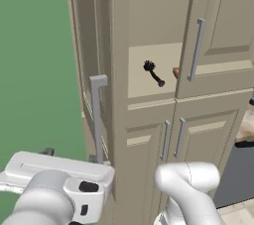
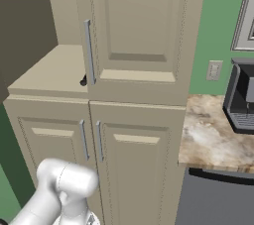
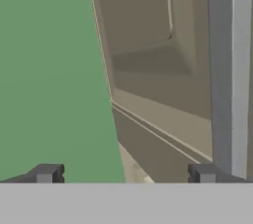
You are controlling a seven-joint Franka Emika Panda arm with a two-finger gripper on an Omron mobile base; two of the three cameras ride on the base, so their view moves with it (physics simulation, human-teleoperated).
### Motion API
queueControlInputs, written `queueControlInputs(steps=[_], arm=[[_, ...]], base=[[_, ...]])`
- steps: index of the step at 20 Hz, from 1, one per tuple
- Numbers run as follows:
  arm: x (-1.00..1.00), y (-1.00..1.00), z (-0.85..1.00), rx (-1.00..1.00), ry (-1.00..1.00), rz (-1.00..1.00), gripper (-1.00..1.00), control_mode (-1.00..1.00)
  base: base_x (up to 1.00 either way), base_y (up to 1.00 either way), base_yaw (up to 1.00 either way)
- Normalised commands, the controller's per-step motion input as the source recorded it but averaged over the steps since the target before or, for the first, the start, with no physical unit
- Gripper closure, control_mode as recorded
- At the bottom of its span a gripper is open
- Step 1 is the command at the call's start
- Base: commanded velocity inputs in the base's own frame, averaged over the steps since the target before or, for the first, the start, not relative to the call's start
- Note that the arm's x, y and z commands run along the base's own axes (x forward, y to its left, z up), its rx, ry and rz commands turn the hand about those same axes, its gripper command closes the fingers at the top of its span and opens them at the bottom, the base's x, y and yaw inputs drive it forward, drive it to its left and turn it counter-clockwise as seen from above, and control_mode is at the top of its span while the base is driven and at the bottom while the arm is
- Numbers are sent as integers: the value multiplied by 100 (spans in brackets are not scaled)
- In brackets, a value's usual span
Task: Pick up the dish brush and bar soap from the sink, and place them back in the cabinet, and close the cabinet doors.
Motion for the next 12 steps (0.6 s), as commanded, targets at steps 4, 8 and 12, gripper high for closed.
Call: queueControlInputs(steps=[4,8,12], arm=[[13,-24,-11,2,-1,-9,-100,-100],[18,-27,-10,0,-1,-9,-100,-100],[23,-28,-8,0,-1,-9,-100,-100]], base=[[0,0,0],[0,0,0],[0,0,0]])
